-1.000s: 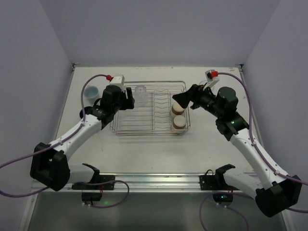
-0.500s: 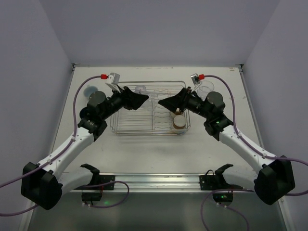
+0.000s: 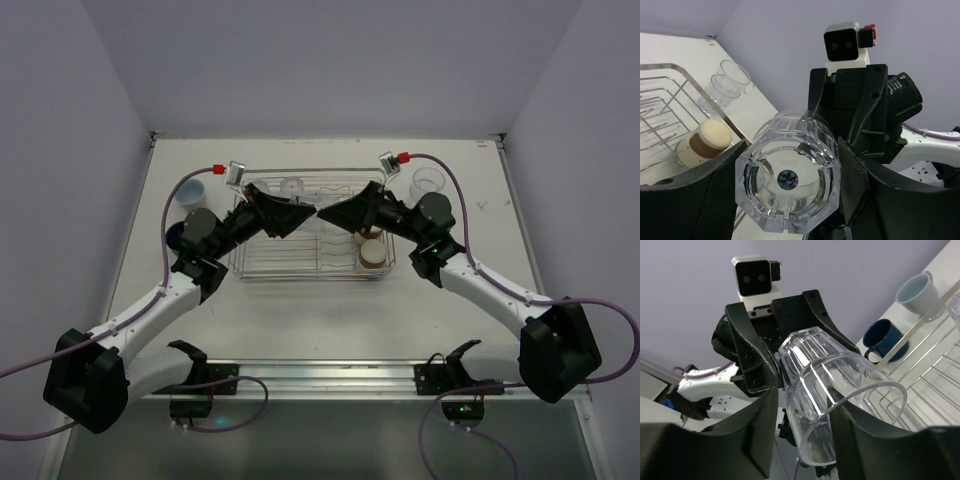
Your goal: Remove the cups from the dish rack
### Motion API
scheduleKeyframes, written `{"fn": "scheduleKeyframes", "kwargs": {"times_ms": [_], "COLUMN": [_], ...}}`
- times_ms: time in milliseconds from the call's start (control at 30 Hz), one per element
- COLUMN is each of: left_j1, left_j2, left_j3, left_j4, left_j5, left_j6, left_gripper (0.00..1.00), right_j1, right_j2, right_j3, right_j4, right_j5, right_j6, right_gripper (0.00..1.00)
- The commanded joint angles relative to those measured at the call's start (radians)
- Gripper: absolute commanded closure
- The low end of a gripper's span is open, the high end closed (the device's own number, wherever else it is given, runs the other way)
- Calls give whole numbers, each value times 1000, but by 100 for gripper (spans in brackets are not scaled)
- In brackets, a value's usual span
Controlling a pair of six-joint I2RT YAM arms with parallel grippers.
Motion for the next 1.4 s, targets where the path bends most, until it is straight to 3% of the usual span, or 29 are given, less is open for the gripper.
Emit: {"fn": "scheduleKeyframes", "kwargs": {"times_ms": [0, 33, 100, 133, 167, 300, 367, 400, 567, 633, 667, 733, 867, 1067, 1167, 1367], "left_j1": [-40, -68, -93, -103, -105, -107, -107, -107, -107, -107, -107, -107, -107, -107, -105, -100], "left_j2": [-15, -22, -32, -35, -35, -71, -92, -116, -189, -218, -236, -252, -278, -307, -313, -296], "left_j3": [-7, -5, 7, 12, 18, 32, 79, 97, 225, 249, 269, 285, 294, 205, 158, 131], "left_j4": [156, 153, 128, 113, 96, 34, -89, -141, -490, -586, -681, -795, -1036, -1071, -1028, -1010], "left_j5": [-54, -72, -120, -127, -131, -149, -167, -193, -287, -305, -318, -335, -442, -580, -576, -505], "left_j6": [-52, -34, -11, 5, 5, 54, 101, 161, 324, 411, 440, 531, 657, 729, 732, 729], "left_gripper": [71, 69, 67, 58, 51, 13, 7, 5, 2, 1, 1, 1, 1, 1, 1, 1], "right_j1": [10, 10, 10, 10, 10, 10, 5, 5, -7, -44, -59, -124, -254, -311, -317, -320], "right_j2": [19, 22, 28, 28, 23, -19, -55, -70, -159, -164, -153, -123, -6, 216, 350, 520], "right_j3": [7, -2, -20, -39, -47, -67, -34, -22, 111, 221, 269, 434, 668, 950, 1097, 1237], "right_j4": [179, 205, 269, 288, 305, 262, 164, 35, -382, -634, -819, -1015, -1398, -1575, -1696, -1747], "right_j5": [-21, -22, -24, -18, -12, 24, 27, 40, 200, 258, 331, 419, 762, 876, 932, 918], "right_j6": [77, 92, 134, 146, 160, 127, 49, 15, -282, -375, -474, -577, -780, -880, -909, -934], "right_gripper": [58, 70, 81, 94, 99, 100, 100, 100, 100, 100, 100, 100, 100, 100, 100, 100]}}
